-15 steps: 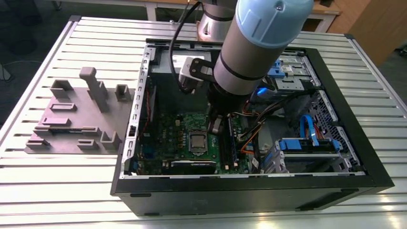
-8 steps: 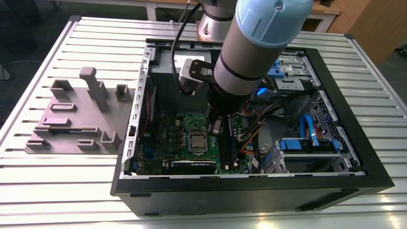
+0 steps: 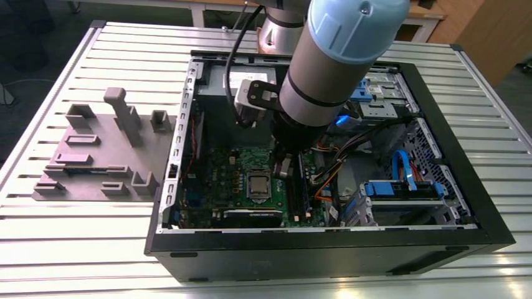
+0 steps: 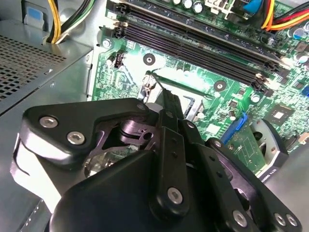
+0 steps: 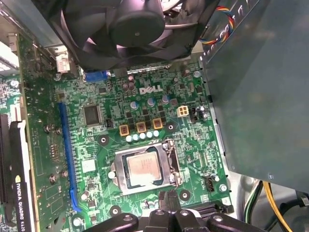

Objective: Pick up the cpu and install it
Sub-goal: 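Install the first cpu locking lever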

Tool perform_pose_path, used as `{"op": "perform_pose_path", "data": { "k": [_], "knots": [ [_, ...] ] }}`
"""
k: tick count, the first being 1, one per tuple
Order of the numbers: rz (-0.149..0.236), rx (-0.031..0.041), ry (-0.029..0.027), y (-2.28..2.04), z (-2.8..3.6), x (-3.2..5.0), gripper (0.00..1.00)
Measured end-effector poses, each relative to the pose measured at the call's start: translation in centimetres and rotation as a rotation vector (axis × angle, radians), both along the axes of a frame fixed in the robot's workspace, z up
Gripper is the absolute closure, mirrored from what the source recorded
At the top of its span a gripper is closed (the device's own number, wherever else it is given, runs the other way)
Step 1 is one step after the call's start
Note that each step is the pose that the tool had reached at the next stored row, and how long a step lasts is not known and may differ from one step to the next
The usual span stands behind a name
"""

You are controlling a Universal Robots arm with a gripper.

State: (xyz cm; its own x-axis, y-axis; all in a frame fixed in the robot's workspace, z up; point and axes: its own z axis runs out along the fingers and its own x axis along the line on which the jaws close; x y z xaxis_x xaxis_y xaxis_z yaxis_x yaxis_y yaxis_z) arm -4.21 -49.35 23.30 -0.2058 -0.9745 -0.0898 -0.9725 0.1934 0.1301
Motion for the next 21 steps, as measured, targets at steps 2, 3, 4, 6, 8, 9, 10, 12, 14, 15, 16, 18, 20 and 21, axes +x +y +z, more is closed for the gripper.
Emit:
{"op": "perform_pose_path", "data": {
  "k": [2, 3, 4, 6, 8, 9, 10, 12, 14, 15, 16, 18, 20, 21],
  "knots": [
    [0.002, 0.0, -0.0022, -0.01, 0.0, -0.01, 0.9],
    [0.003, 0.0, -0.0038, -0.01, -0.01, -0.01, 0.9],
    [0.006, 0.0001, -0.0057, -0.01, -0.01, 0.0, 0.9],
    [0.014, 0.0001, -0.0089, -0.01, 0.0, 0.0, 0.9],
    [0.02, -0.0001, -0.0111, -0.01, 0.0, -0.01, 0.9],
    [0.021, -0.0001, -0.0114, -0.01, 0.0, -0.01, 0.9],
    [0.021, 0.0, -0.0115, -0.01, 0.0, -0.01, 0.9],
    [0.022, 0.0, -0.0115, -0.01, 0.0, -0.01, 0.9],
    [0.022, -0.0001, -0.0115, -0.01, 0.0, -0.01, 0.9],
    [0.022, 0.0, -0.0115, -0.01, 0.0, -0.01, 0.9],
    [0.022, 0.0, -0.0115, -0.01, 0.0, -0.01, 0.9],
    [0.023, -0.0001, -0.0115, -0.01, -0.01, -0.01, 0.9],
    [0.025, -0.0003, -0.0115, -0.01, -0.06, -0.01, 0.9],
    [0.026, -0.0039, -0.0114, -0.01, -0.09, 0.0, 0.9]
  ]
}}
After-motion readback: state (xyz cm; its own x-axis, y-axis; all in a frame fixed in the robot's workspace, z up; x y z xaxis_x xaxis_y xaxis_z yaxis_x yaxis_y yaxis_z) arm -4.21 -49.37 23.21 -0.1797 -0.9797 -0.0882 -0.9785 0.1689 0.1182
